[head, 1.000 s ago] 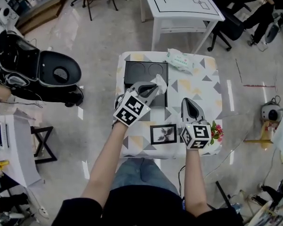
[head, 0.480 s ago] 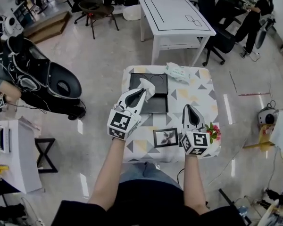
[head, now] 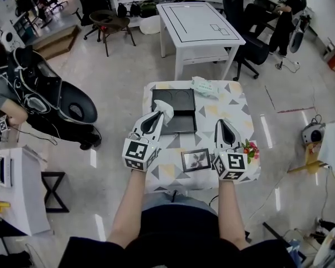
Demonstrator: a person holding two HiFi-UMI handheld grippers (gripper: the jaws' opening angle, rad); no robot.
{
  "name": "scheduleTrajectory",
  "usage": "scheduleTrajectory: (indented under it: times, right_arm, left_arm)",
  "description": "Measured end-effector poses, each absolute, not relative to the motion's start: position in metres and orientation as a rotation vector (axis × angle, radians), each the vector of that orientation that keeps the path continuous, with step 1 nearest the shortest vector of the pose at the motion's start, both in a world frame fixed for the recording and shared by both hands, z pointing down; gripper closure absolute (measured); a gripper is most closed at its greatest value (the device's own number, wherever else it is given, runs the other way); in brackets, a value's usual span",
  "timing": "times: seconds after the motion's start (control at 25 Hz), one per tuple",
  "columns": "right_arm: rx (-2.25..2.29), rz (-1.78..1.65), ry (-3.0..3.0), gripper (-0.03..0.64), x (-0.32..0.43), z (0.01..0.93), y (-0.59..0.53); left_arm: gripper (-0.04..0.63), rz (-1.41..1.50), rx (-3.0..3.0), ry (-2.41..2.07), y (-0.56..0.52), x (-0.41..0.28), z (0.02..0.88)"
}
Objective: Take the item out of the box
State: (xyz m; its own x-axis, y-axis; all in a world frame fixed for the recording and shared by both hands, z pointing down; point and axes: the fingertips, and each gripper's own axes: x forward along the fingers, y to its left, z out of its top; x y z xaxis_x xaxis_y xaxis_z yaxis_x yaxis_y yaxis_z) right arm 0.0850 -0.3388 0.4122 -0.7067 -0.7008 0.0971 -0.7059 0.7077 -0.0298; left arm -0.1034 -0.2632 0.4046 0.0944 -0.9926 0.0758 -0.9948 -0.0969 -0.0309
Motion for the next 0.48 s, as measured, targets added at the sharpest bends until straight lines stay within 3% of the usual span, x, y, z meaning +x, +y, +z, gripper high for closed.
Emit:
scheduleTrajectory:
  times: [0.48]
  right_arm:
    - [1.152,0.069,-2.816,0.617,0.0864,0.4090,-0.3278]
  left_arm:
    - [0.571,0.123,2.315,-2.079,-0.2585,-0.0969,0.4029]
